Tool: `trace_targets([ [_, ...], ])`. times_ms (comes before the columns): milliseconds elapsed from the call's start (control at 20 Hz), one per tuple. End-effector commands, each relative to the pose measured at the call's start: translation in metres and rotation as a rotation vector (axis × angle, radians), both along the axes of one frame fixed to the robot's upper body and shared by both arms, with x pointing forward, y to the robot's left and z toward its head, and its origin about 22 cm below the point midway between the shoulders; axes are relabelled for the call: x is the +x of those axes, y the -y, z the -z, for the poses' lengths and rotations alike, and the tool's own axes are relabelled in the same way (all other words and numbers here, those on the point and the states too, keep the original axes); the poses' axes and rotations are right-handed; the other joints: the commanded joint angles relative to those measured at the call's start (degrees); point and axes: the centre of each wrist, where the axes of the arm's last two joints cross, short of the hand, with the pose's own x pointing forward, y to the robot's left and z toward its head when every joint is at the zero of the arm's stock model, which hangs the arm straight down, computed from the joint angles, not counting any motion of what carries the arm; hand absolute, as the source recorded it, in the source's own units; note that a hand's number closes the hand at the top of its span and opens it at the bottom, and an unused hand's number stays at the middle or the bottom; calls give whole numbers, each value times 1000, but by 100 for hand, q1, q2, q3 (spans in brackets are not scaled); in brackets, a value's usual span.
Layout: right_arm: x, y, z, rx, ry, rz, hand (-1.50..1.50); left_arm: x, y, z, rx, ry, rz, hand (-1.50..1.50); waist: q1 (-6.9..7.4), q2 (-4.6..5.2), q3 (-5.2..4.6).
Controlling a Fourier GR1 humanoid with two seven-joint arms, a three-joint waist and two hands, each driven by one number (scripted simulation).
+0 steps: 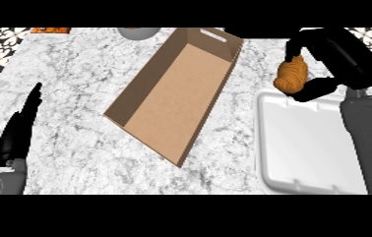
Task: Pick the croissant from the tray and place it in the cardboard box
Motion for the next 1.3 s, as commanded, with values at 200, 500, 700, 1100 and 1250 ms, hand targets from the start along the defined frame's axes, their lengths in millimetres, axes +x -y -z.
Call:
trace_targets([
  [200, 23, -77, -41, 163, -81, -97, 150, 0, 5, -9, 5, 7, 20, 0, 108, 13, 2],
  [500, 27, -144, -41, 245, -166, -86, 150, 0, 3, -8, -15, 3, 19, 0, 94, 19, 2],
  [700, 38, -181, -43, 279, -271, -71, 150, 5, 7, 0, -4, -4, 24, 0, 91, 28, 0],
  [1100, 68, -226, -16, 283, -289, -28, 150, 17, 6, -25, 8, 18, 37, 0, 240, 63, 1],
  [1250, 76, -234, -6, 251, -311, 7, 150, 16, 13, -5, -4, 30, 51, 0, 343, 102, -4],
])
